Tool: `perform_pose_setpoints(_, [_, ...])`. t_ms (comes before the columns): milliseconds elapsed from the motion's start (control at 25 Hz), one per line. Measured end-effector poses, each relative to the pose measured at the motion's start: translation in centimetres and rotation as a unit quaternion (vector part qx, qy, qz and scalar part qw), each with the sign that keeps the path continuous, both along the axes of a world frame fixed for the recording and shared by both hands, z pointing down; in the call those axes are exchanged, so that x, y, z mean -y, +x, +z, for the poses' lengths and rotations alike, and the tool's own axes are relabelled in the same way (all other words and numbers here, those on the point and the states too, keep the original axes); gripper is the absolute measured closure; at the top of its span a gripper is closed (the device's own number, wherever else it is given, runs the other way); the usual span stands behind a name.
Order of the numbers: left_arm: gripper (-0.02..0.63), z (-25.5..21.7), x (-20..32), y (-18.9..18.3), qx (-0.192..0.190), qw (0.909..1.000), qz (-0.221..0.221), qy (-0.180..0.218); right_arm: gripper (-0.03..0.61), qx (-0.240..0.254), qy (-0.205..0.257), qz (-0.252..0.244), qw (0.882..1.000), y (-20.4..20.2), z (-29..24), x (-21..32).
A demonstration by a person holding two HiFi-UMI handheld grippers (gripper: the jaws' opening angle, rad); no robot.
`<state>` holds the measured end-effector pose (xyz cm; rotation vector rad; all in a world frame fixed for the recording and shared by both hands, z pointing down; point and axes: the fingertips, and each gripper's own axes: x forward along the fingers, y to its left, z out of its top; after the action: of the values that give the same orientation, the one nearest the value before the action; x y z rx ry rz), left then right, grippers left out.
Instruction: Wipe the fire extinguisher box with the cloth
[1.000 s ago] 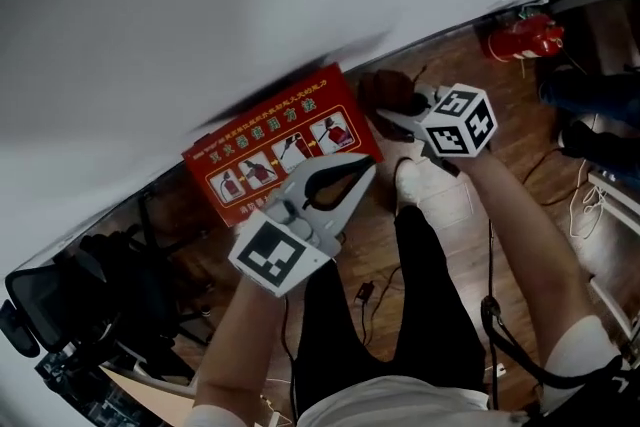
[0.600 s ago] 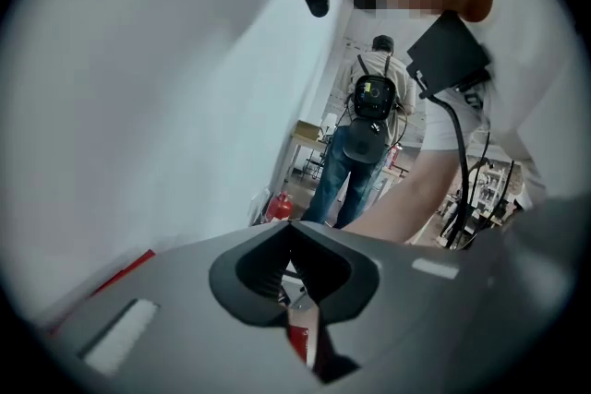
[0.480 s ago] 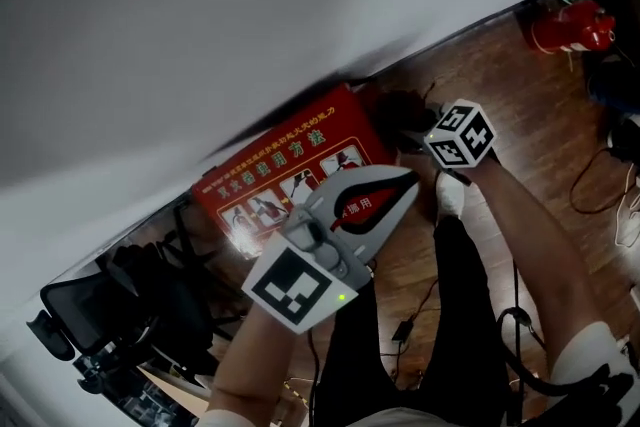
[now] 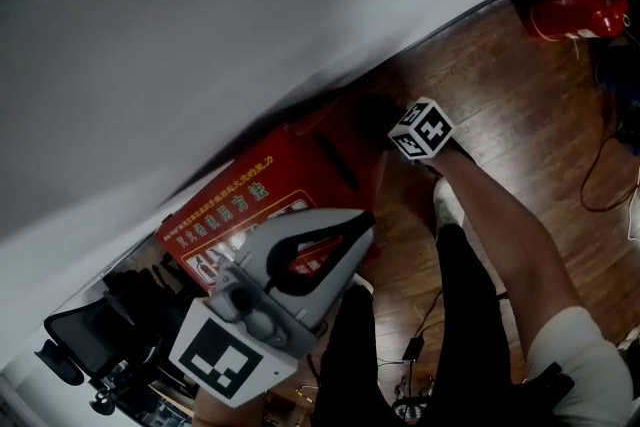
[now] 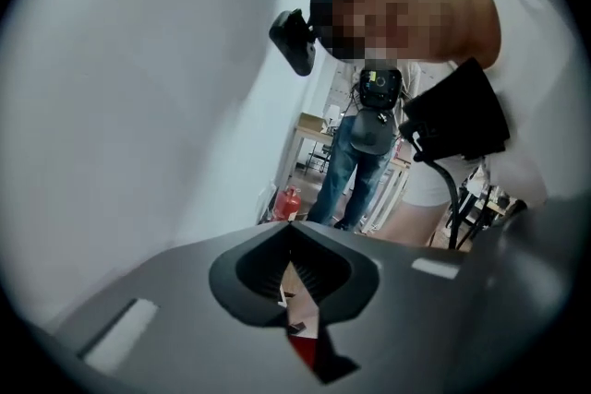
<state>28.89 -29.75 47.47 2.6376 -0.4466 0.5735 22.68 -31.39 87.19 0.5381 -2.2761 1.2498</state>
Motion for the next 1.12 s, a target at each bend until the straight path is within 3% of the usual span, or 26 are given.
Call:
perform_pose_setpoints(240, [0.614, -0.4, -0.2, -0.6, 0.01, 0.9998, -0.004, 0.017, 0.528, -0.044, -0.027, -0.009, 0.999, -0.2, 8.8, 0.3])
perform_pose_setpoints(440, [0.614, -1.1, -0.2, -1.1, -0.001, 0.9996, -0.014, 0.026, 0.528, -0.075, -0.024, -0.026, 0.997, 0.2, 12.1, 0.0])
perform_pose_setpoints(640, [0.614, -1.8, -0.3, -1.6, -0.011, 0.999, -0.024, 0.036, 0.528, -0.054, 0.024, -0.031, 0.998, 1.0, 6.5, -0.8])
perform_pose_setpoints(840, [0.614, -4.0, -1.3, -1.6, -0.031, 0.9976, -0.043, 0.044, 0.528, -0.05, 0.058, -0.018, 0.997, 4.3, -3.2, -3.3])
perform_pose_setpoints(1000, [0.614, -6.2, -3.4, -1.9, -0.037, 0.9965, -0.052, 0.054, 0.528, -0.075, 0.089, -0.055, 0.992, 6.6, -11.4, -6.5])
perform_pose_setpoints(1120, [0.614, -7.7, -5.9, -3.1, -0.046, 0.9957, -0.044, 0.067, 0.528, -0.096, 0.125, -0.103, 0.982, 5.9, -17.3, -9.1])
